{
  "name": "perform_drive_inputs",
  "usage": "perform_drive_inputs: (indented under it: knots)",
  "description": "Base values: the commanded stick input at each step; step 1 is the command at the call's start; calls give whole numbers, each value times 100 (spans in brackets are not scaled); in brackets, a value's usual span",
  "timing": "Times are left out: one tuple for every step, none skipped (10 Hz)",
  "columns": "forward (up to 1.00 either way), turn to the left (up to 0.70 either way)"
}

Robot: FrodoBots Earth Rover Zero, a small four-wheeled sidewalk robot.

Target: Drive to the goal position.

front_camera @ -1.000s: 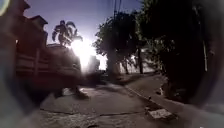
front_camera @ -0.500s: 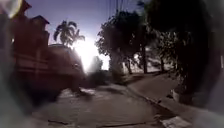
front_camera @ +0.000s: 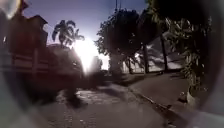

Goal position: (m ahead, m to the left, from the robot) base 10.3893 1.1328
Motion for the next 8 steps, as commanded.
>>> perform_drive_inputs:
  knots:
    - [70, 0]
    - [70, 0]
    - [70, 0]
    - [70, 0]
    - [70, 0]
    - [70, 0]
    - [70, 0]
    - [70, 0]
